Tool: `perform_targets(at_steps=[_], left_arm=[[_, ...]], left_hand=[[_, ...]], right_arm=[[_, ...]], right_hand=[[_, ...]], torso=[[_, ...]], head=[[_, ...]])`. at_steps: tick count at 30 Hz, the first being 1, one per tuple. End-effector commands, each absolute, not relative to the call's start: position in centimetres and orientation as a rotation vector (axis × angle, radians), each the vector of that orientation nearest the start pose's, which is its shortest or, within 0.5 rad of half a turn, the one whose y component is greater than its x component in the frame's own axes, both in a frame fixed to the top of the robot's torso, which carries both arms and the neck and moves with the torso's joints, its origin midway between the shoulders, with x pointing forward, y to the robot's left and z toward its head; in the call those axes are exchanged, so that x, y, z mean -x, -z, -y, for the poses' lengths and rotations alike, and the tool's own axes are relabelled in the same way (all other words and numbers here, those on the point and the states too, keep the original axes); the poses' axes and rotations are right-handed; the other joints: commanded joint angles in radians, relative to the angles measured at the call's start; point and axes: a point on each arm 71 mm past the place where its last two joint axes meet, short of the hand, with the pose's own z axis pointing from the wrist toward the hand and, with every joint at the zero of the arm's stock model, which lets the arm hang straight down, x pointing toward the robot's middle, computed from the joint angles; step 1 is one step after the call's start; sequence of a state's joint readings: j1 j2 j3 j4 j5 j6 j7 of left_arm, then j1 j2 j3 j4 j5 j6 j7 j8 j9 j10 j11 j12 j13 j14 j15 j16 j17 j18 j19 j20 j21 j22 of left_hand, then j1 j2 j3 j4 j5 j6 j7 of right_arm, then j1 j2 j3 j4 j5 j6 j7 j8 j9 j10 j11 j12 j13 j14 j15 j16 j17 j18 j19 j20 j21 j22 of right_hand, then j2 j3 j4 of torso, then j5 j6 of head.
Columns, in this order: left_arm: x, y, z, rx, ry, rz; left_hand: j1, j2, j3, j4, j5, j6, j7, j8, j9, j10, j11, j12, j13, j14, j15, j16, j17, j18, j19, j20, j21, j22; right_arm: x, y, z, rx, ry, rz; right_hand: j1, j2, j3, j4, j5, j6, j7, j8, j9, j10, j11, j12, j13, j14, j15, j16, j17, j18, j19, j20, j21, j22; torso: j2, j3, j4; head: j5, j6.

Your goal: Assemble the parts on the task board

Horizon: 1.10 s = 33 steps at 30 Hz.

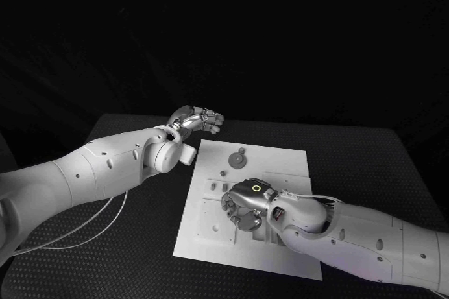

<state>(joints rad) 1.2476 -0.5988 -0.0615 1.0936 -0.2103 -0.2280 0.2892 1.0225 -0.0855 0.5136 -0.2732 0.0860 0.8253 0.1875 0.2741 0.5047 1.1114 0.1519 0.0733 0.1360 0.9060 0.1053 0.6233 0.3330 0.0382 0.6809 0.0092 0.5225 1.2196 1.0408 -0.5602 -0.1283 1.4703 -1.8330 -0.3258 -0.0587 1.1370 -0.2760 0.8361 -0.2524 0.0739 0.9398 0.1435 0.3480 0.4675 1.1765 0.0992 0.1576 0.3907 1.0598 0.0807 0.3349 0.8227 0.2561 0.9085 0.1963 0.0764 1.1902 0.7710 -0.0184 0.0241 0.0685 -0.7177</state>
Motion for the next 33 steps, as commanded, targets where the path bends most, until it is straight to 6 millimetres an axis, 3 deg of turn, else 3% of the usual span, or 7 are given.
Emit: perform_targets(at_steps=[1,11,20,26,30,33], left_arm=[[-56.5,18.7,-20.4,0.919,1.351,-1.523],[-56.5,18.7,-20.6,0.921,1.348,-1.524],[-56.6,18.7,-21.0,0.923,1.341,-1.519],[-56.6,18.7,-21.2,0.923,1.337,-1.517],[-56.6,18.8,-21.2,0.923,1.337,-1.518],[-56.6,18.8,-21.1,0.921,1.34,-1.52]], left_hand=[[0.002,0.007,-0.007,0.0,-0.005,-0.009,0.0,0.004,-0.002,-0.001,0.001,0.005,-0.001,0.003,0.004,-0.005,0.001,0.008,0.005,0.0,-0.006,0.001],[0.002,0.006,-0.008,0.0,-0.006,-0.01,0.001,0.005,-0.002,-0.003,0.002,0.004,-0.003,0.0,0.006,-0.009,0.002,0.008,0.004,0.0,-0.008,0.001],[0.002,0.006,-0.007,0.0,-0.006,-0.01,0.001,0.005,-0.003,-0.004,0.002,0.004,-0.004,-0.001,0.006,-0.01,0.003,0.008,0.004,0.001,-0.009,0.001],[0.003,0.006,-0.007,0.0,-0.006,-0.01,0.001,0.005,-0.003,-0.003,0.002,0.004,-0.005,-0.001,0.006,-0.011,0.004,0.009,0.004,0.001,-0.009,0.002],[0.003,0.006,-0.007,0.0,-0.006,-0.01,0.001,0.006,-0.003,-0.003,0.002,0.004,-0.005,-0.001,0.006,-0.011,0.004,0.009,0.004,0.001,-0.01,0.002],[0.003,0.006,-0.007,0.0,-0.007,-0.01,0.001,0.006,-0.003,-0.003,0.002,0.004,-0.005,-0.001,0.006,-0.012,0.005,0.009,0.004,0.001,-0.01,0.002]], right_arm=[[-41.8,28.0,6.7,0.627,-0.79,-1.642],[-41.6,27.1,7.5,0.601,-0.804,-1.607],[-42.6,23.7,10.0,0.474,-0.861,-1.586],[-44.8,20.2,13.6,0.38,-0.829,-1.588],[-46.0,19.8,15.7,0.336,-0.831,-1.658],[-46.4,19.8,17.0,0.338,-0.8,-1.689]], right_hand=[[0.001,-0.008,-0.007,0.001,0.002,-0.004,0.001,-0.004,-0.001,-0.01,0.005,-0.005,-0.015,-0.009,0.001,-0.005,-0.001,-0.004,-0.01,0.001,-0.005,0.004],[0.002,-0.018,-0.014,0.0,-0.002,-0.013,0.005,-0.009,-0.002,-0.026,0.012,-0.013,-0.017,-0.024,0.008,-0.015,-0.002,-0.006,-0.027,0.005,-0.01,0.003],[0.003,-0.02,-0.016,0.008,0.002,-0.015,0.006,-0.011,-0.002,-0.015,0.007,-0.006,-0.011,-0.013,0.003,-0.011,0.003,-0.001,-0.02,0.006,-0.004,0.006],[0.007,-0.019,-0.028,0.015,0.001,-0.031,0.005,-0.017,-0.003,-0.007,0.002,0.001,-0.003,0.034,-0.019,0.009,0.017,0.006,0.029,-0.004,0.018,0.019],[0.0,-0.018,-0.053,0.012,0.011,-0.042,0.007,-0.021,-0.003,-0.017,0.006,-0.004,-0.001,0.091,-0.045,0.038,0.042,0.006,0.09,-0.028,0.048,0.032],[-0.005,-0.007,-0.095,0.006,0.049,-0.068,0.011,-0.03,-0.007,-0.045,0.013,-0.019,-0.009,0.165,-0.073,0.081,0.084,0.006,0.174,-0.063,0.092,0.048]], torso=[[0.0,0.0003,0.0],[0.0,0.0009,-0.0003],[0.0,0.0015,-0.0007],[-0.001,0.0015,-0.0046],[-0.002,0.0015,-0.0055],[-0.003,0.002,-0.008]], head=[[-0.002,0.001],[-0.006,0.006],[-0.015,0.019],[-0.029,0.031],[-0.032,0.036],[-0.033,0.039]])
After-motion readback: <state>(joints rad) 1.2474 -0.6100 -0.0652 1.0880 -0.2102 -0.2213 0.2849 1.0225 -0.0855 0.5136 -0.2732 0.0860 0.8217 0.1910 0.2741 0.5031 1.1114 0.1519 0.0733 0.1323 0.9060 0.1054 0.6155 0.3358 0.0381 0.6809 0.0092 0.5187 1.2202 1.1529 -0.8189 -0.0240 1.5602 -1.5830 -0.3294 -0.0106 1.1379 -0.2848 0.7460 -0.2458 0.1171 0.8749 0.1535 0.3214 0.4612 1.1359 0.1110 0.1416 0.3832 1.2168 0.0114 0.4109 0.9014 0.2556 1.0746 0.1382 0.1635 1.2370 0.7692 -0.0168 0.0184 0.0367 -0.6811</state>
